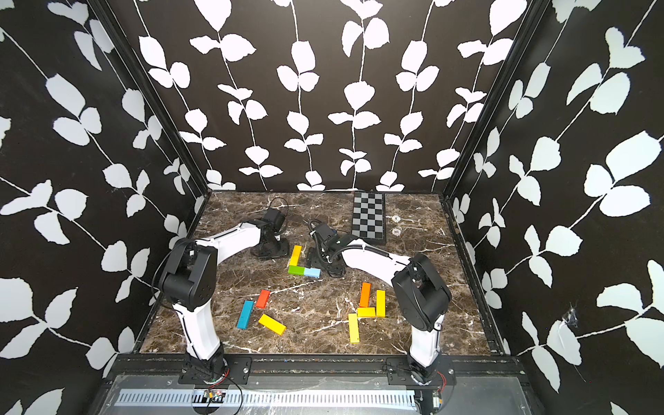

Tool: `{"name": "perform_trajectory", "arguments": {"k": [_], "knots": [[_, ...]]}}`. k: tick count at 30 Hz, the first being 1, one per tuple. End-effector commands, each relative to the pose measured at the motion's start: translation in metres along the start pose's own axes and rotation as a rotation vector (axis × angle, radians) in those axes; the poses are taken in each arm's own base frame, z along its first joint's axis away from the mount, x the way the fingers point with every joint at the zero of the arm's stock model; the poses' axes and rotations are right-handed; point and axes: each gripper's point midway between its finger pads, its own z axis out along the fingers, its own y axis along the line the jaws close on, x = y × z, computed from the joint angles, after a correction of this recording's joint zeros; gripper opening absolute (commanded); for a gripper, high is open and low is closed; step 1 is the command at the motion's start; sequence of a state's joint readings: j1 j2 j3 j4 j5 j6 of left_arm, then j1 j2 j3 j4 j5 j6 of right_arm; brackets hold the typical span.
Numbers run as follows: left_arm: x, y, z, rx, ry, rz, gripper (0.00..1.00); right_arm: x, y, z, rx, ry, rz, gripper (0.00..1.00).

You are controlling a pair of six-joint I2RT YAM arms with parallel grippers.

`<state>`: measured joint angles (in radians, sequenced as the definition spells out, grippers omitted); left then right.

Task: Assemble the letter h with building blocks
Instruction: Pick up the building block from the center of the board.

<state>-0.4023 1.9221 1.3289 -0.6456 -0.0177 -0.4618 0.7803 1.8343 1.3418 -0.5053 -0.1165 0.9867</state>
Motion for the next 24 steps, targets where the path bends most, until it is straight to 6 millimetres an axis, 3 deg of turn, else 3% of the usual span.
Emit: {"name": "perform_trajectory", "arguments": {"k": [1,13,24], "knots": [[0.008,0.008,0.006,-0.036,0.044,0.025,0.67,-0.004,0.006,-0.014,-0.036,-0.028,0.003,0.87],[0.021,-0.001,0.013,-0.019,0.068,0.058,0.66,-0.004,0.005,-0.013,-0.036,-0.028,0.008,0.87],[0.022,0.001,0.004,-0.029,0.052,0.062,0.67,-0.003,0.004,-0.012,-0.030,-0.026,-0.003,0.87]]}}
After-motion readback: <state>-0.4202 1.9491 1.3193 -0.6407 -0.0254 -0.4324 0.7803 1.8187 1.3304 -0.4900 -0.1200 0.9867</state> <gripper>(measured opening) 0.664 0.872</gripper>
